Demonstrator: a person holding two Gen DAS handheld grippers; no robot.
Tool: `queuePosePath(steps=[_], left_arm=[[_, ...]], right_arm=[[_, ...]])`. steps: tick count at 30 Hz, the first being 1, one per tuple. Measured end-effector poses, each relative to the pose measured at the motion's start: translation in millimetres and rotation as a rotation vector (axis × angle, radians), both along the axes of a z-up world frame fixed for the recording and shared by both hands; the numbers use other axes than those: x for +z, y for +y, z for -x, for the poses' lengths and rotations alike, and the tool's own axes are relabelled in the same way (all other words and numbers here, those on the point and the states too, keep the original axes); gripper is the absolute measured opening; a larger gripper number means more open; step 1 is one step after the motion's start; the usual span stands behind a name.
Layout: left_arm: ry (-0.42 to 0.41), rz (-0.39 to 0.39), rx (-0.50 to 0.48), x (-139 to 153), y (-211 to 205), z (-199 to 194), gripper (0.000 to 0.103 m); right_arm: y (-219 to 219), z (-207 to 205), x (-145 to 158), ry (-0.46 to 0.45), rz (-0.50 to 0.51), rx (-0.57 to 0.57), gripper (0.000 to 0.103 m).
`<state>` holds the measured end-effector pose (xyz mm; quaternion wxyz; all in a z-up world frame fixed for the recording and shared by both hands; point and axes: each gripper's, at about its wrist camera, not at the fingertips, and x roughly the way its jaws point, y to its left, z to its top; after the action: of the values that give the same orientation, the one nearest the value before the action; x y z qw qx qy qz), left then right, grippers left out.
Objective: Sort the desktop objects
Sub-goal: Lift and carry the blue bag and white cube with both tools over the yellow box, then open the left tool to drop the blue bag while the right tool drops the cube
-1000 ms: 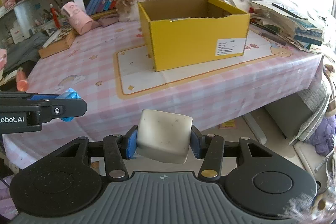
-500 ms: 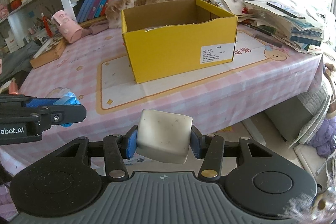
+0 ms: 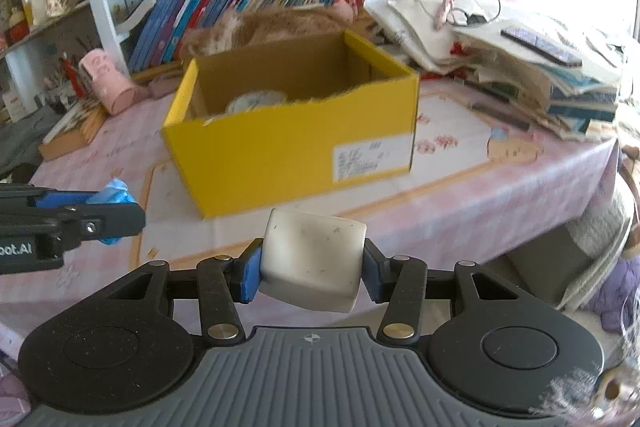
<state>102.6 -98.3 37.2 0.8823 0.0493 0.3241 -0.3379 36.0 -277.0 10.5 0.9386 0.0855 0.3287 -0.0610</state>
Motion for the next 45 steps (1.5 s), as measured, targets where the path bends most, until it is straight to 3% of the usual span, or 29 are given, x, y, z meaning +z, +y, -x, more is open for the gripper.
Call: queuePosePath(steps=[12, 21, 30, 45], left_arm=[[-0.175, 0.010, 0.113, 31, -50, -43, 0.039], [-0.226, -0.072, 0.187, 17, -80, -78, 0.039], [-0.193, -0.166, 0.201, -10, -101, -102, 0.039], [-0.088, -0.177, 0.196, -35, -111, -121, 0.040]], right_arm=[[-63, -63, 35, -0.128, 0.029, 0.112, 0.046], [-87, -128, 52, -0.200, 0.013, 0.231, 0.046], [-81, -180, 34, -0.141, 0.014, 0.346, 0.046], [-83, -230, -10, 0.049, -0.040, 0.403, 0.046]])
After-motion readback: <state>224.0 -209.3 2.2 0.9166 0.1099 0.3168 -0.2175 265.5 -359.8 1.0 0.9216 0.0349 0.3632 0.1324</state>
